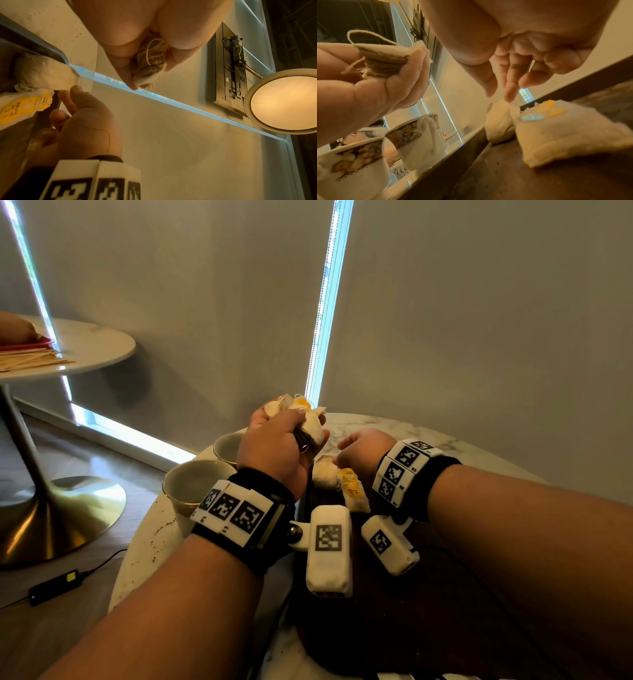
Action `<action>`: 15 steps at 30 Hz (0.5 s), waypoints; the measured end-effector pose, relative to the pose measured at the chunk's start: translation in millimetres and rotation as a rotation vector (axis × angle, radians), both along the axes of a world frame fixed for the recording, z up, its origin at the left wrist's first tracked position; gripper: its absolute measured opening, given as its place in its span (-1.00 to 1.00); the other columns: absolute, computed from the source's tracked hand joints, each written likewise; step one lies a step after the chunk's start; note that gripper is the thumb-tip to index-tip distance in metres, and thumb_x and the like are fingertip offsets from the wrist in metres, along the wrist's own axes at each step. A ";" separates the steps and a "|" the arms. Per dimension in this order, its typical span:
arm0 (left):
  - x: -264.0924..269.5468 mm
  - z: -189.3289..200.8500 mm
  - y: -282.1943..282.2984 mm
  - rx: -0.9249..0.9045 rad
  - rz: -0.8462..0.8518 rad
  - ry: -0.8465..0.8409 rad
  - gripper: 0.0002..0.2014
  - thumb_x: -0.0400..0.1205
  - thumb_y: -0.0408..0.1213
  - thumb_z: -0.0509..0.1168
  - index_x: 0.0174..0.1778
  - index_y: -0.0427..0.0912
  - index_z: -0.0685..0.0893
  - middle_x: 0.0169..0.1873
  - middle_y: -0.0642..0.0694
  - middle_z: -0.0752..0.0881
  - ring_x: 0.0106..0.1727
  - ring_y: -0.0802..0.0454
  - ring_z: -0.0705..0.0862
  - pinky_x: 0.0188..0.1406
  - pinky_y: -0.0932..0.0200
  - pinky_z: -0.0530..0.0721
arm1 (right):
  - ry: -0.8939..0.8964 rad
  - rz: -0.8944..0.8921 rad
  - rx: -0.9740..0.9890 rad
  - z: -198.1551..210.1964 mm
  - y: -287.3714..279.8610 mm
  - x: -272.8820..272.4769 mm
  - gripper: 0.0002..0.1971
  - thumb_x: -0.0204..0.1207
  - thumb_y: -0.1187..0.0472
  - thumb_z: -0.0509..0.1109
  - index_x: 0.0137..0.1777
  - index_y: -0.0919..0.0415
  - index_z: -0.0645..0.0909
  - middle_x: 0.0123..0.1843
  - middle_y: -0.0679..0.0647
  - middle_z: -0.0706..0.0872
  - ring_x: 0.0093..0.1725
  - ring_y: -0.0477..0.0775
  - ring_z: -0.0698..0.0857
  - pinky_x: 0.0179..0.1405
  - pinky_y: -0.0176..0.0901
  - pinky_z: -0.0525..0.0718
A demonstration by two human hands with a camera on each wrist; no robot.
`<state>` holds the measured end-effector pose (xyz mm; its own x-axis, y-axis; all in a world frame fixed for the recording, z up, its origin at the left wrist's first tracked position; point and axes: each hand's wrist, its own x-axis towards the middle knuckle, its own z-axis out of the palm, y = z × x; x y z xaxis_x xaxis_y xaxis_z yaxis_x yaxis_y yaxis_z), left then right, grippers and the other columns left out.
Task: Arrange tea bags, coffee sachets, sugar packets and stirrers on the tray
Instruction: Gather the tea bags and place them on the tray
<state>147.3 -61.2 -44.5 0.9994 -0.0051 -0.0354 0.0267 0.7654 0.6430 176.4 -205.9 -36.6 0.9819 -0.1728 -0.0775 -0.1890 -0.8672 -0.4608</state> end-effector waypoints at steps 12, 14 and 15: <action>-1.5 1.1 0.1 0.020 -0.019 -0.008 -0.78 0.74 -0.45 0.25 0.10 0.01 0.57 0.16 -0.30 0.73 0.06 -0.16 0.83 -0.12 -0.05 0.85 | 0.144 0.284 -0.315 -9.2 13.6 -18.5 -0.71 0.66 0.12 0.34 0.32 0.05 0.73 0.27 0.00 0.75 0.21 -0.01 0.69 0.02 -0.27 0.56; -1.1 0.7 0.1 0.020 -0.021 -0.005 -0.78 0.74 -0.45 0.25 0.10 0.01 0.56 0.16 -0.30 0.73 0.06 -0.16 0.83 -0.12 -0.04 0.85 | 0.138 0.295 -0.332 -8.8 15.7 -18.2 -0.71 0.67 0.12 0.32 0.33 0.04 0.73 0.29 0.00 0.74 0.22 -0.01 0.69 0.04 -0.27 0.57; -0.9 0.4 0.1 0.019 -0.022 -0.004 -0.78 0.73 -0.45 0.26 0.10 0.01 0.56 0.16 -0.30 0.72 0.06 -0.16 0.83 -0.11 -0.05 0.85 | 0.132 0.294 -0.331 -8.5 16.1 -18.4 -0.71 0.67 0.12 0.32 0.32 0.04 0.73 0.29 -0.01 0.74 0.21 -0.01 0.69 0.02 -0.27 0.56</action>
<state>146.4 -61.1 -44.2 0.9991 -0.0265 -0.0316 0.0407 0.7524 0.6574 158.0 -189.8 -45.1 0.9783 0.0751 -0.1931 0.0486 -0.9892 -0.1386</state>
